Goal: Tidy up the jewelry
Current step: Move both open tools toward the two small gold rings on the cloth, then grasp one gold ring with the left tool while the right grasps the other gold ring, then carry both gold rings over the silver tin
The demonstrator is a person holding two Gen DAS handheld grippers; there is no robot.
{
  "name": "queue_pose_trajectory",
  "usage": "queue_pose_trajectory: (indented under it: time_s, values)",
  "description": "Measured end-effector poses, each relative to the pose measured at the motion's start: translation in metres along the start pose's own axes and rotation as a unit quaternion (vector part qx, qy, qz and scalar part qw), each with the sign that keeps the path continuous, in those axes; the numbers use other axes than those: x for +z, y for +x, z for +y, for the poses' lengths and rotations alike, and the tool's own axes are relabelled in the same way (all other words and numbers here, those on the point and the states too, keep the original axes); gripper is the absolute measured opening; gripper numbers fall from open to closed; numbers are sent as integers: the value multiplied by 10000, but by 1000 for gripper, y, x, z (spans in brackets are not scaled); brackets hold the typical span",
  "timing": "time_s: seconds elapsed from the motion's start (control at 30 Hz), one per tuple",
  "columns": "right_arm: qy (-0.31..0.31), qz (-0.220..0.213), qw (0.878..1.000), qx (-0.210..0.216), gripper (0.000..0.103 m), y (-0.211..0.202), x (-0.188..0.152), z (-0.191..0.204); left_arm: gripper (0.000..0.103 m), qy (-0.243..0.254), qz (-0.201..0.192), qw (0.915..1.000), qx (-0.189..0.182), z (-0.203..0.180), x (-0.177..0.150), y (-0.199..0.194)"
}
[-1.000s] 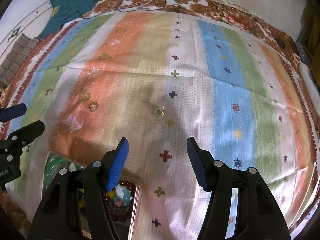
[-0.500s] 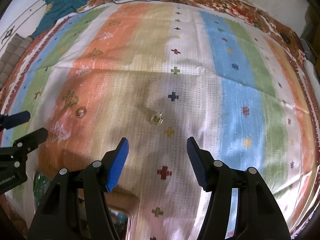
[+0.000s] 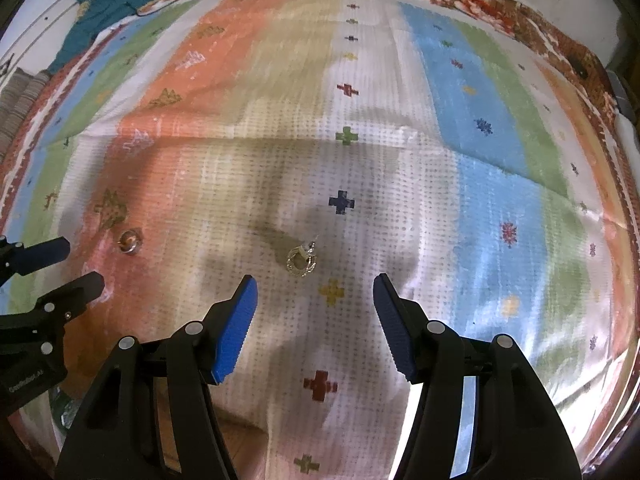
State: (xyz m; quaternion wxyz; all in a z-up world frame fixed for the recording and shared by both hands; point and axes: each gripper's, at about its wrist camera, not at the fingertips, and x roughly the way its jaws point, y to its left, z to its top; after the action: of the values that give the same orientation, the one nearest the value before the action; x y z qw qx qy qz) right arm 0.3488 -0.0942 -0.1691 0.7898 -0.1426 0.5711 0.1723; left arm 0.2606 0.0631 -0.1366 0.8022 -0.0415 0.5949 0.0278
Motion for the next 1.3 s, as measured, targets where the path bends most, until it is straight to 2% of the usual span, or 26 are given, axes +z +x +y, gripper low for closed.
queue_pose_trajectory:
  time_s: [0.1,0.27,0.37,0.5,0.63,0.7,0.77,1.0,1.3]
  values:
    - [53,86,9999,1,55,9,2,-4,53,43,45,10000,-42,0,5,3]
    - [193,120,9997,84,55,16,7,-7,52,24,76,9999,-114,1,11,10]
    - [149,130,9998,58,54,19,9,-6,46,65,146,9998,-106,1,15,17]
    - [78,188,9998,-49,48,24,12,-5,45,66,195,9997,-99,2,19,26]
    - [-9,221,9996,-148,42,25,13,-3,35,128,297,9995,-56,-2,21,36]
    - [-52,216,9997,-138,35,24,14,-2,29,198,302,9993,81,-6,21,40]
    - [-83,196,9997,-134,32,25,16,-3,18,253,282,9992,139,-8,22,41]
    - [-295,157,9993,-175,19,27,17,3,18,308,245,9990,218,-15,20,41]
    - [-134,-3,9999,-59,17,8,7,-1,18,40,-22,10000,79,-8,13,10]
